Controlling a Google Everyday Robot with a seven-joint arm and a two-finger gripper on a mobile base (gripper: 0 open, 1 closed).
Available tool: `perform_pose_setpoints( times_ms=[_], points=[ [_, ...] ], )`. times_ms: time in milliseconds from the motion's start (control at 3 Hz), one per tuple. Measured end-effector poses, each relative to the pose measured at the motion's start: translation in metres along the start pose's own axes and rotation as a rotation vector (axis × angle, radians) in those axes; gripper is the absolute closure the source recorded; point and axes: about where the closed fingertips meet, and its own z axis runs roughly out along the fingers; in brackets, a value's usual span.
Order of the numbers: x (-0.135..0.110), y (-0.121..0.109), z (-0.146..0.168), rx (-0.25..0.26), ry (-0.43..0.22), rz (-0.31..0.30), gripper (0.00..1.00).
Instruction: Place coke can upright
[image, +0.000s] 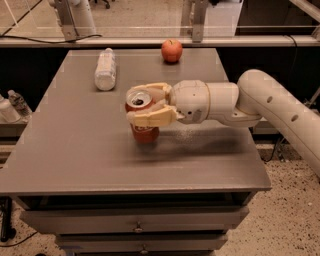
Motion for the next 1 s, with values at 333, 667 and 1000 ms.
perform_pose_setpoints(
  times_ms=[333, 667, 1000],
  points=[
    [0.0079, 0.0027, 0.0013, 0.005, -0.012, 0.029, 0.82],
    [0.0129, 0.0049, 0.0032, 0.006, -0.019, 0.046, 0.58],
    [0.0162, 0.0063, 0.0057, 0.001, -0.021, 0.053, 0.34]
  ],
)
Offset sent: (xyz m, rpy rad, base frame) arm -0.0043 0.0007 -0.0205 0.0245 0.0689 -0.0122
